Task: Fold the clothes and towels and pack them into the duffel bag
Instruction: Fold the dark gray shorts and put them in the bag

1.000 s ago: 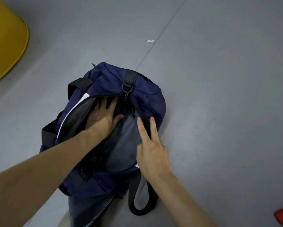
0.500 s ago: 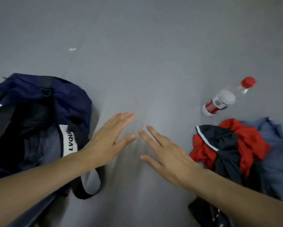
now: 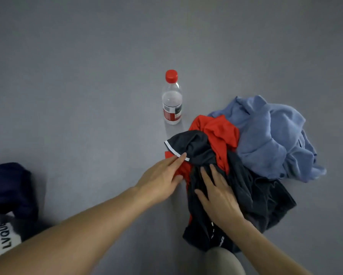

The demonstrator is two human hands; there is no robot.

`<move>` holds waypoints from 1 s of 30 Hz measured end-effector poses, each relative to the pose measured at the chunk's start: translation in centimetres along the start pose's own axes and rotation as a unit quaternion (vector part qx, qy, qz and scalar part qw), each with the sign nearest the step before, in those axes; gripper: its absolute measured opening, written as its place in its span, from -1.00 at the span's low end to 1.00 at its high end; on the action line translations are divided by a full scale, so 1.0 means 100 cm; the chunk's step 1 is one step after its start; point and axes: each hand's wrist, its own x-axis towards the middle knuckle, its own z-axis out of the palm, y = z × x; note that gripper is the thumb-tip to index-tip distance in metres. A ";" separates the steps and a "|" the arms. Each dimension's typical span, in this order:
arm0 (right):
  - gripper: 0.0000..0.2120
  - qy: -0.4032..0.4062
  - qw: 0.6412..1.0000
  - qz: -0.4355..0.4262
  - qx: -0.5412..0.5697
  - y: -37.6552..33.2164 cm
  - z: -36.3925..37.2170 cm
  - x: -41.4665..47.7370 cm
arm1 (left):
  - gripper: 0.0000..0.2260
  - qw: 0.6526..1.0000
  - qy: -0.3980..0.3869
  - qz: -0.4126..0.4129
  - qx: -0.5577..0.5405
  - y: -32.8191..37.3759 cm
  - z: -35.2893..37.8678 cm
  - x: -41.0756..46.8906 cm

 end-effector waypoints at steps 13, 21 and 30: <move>-0.59 0.157 0.987 0.015 0.029 0.007 0.010 0.025 | -0.39 1.000 -0.013 -0.027 0.000 0.005 0.012 -0.016; -0.62 0.037 0.995 0.096 0.007 -0.010 -0.017 0.058 | -0.43 0.995 0.008 -0.087 0.050 -0.016 -0.063 -0.125; -0.93 0.225 0.945 0.088 0.221 -0.053 -0.144 0.003 | -0.71 0.984 0.109 -0.139 -0.011 0.040 -0.177 -0.291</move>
